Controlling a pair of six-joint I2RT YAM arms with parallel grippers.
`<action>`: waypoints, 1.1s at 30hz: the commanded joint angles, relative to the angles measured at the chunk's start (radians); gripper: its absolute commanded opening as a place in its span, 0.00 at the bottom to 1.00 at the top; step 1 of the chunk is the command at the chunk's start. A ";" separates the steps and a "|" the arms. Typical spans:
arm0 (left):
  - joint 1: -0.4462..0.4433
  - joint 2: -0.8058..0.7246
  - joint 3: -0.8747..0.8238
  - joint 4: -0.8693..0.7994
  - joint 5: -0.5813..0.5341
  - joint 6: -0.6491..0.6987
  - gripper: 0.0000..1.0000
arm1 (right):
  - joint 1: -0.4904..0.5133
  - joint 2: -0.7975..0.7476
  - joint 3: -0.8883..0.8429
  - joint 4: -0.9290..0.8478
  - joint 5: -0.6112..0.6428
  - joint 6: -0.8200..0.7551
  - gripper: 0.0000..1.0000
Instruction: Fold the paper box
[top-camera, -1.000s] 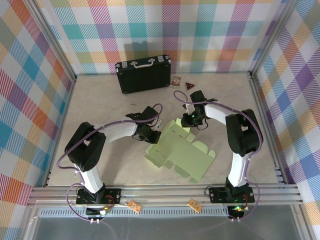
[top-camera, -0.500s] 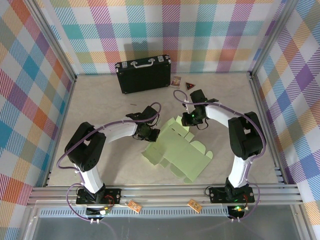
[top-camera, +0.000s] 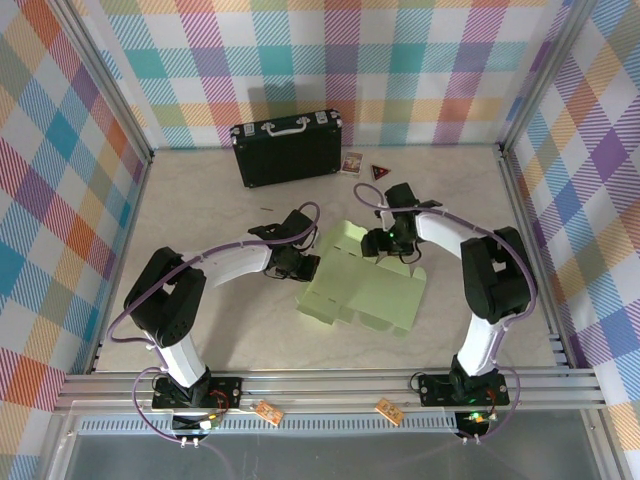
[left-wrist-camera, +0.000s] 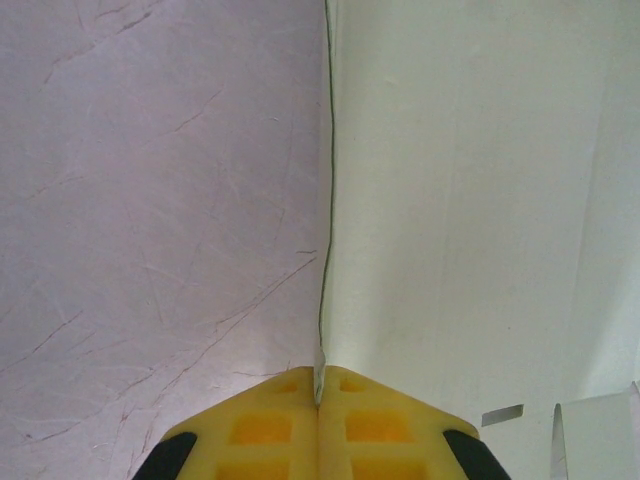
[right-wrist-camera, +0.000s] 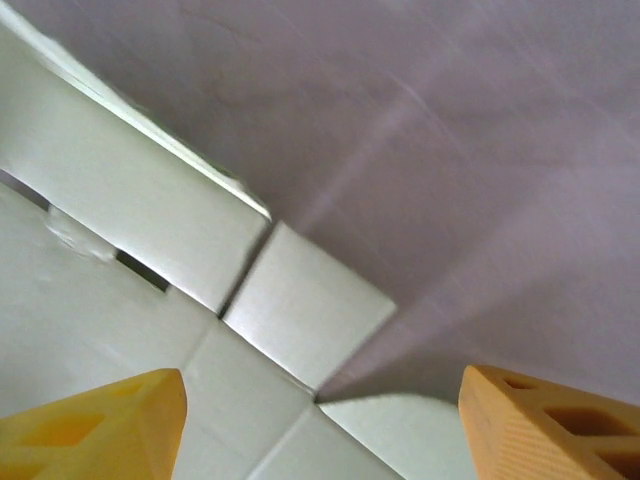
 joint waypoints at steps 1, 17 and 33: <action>0.008 -0.001 0.004 -0.005 -0.025 -0.006 0.00 | -0.035 0.000 0.001 0.031 -0.058 0.022 0.73; 0.009 0.052 0.014 -0.010 -0.039 0.005 0.00 | -0.025 0.055 -0.021 0.142 -0.429 -0.014 0.64; 0.009 0.048 0.017 -0.016 -0.053 0.000 0.00 | 0.037 -0.051 -0.168 0.242 -0.467 -0.002 0.54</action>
